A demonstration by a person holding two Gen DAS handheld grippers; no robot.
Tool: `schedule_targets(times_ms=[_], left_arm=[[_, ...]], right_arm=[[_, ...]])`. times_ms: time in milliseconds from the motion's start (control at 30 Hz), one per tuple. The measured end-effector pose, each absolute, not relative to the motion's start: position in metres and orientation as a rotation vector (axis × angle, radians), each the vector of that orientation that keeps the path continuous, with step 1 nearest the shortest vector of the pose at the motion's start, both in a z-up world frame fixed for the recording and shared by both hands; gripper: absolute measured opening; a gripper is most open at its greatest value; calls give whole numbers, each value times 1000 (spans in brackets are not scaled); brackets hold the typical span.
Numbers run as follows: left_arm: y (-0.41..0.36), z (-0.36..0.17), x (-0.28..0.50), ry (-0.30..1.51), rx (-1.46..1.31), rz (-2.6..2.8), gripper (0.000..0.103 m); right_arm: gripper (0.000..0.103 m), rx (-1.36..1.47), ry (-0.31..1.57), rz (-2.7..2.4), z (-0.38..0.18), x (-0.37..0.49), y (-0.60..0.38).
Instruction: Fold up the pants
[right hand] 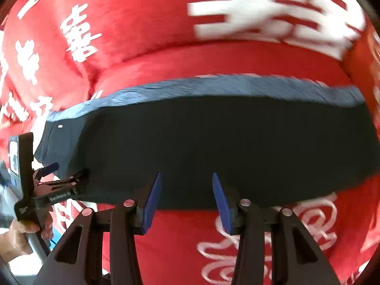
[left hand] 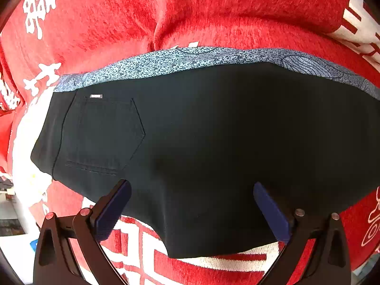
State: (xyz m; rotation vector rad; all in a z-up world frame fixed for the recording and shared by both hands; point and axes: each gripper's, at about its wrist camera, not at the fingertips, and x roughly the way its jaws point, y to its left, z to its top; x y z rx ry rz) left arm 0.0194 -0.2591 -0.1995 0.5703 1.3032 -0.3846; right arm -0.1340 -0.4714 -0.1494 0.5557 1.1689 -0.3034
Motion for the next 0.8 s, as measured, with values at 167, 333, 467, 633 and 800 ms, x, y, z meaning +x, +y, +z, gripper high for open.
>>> schedule_targets(times_ms=[167, 333, 467, 633, 800], left_arm=[[-255, -196, 6, 1251, 610, -418, 103], [-251, -197, 8, 1284, 562, -420, 103], [-248, -197, 20, 1304, 593, -414, 103], [-260, -189, 16, 1322, 611, -455, 103], [-285, -178, 0, 1329, 642, -519, 103]], right_arm=[[48, 332, 1234, -329, -180, -126, -448], [48, 341, 1241, -330, -176, -145, -441], [48, 366, 1259, -346, -174, -146, -441], [49, 466, 1268, -379, -163, -169, -452], [50, 581, 1271, -461, -159, -202, -467]])
